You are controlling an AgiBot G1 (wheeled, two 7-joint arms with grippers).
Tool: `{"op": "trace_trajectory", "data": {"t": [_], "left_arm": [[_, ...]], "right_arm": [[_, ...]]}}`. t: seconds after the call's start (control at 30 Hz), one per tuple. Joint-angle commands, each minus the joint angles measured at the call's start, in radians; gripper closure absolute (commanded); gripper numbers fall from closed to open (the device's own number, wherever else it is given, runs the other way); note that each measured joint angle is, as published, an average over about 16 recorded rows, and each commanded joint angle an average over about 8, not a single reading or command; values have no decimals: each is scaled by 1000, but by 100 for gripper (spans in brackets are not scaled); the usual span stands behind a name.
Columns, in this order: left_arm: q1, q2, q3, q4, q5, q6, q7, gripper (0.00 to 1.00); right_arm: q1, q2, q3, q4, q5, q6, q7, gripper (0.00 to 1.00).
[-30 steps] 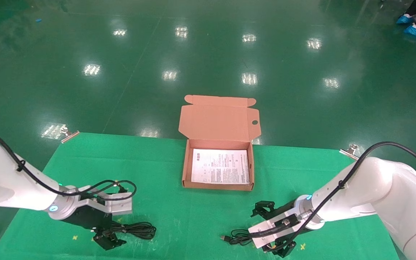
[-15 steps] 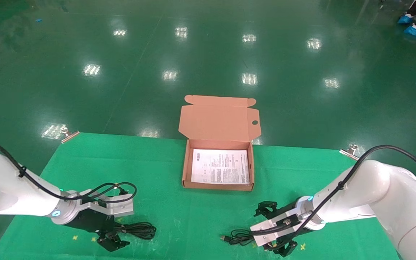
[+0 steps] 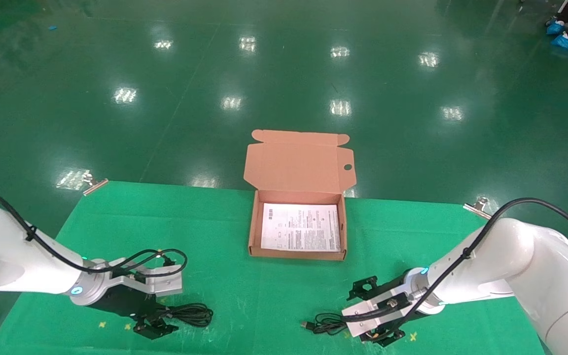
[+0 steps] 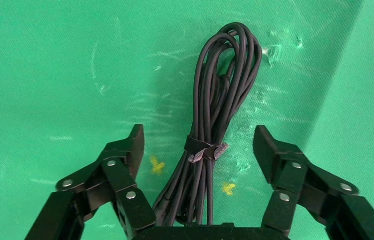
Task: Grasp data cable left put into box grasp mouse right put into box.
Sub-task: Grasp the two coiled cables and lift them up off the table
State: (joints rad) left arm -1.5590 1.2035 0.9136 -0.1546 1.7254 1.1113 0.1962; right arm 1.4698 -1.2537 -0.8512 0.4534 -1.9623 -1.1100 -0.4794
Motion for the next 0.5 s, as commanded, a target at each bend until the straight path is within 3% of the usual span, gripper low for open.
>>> {"op": "trace_trajectory", "data": {"t": [0.03,0.5], "left_arm": [[0,0,1,-2,1,1,0,100],[-1,-1,2,-7,3,3,-1,100]], "right_arm": [[0,1,0,1,0,-1,0,100],[-1,2,0,6,1,-3,1,100]]}}
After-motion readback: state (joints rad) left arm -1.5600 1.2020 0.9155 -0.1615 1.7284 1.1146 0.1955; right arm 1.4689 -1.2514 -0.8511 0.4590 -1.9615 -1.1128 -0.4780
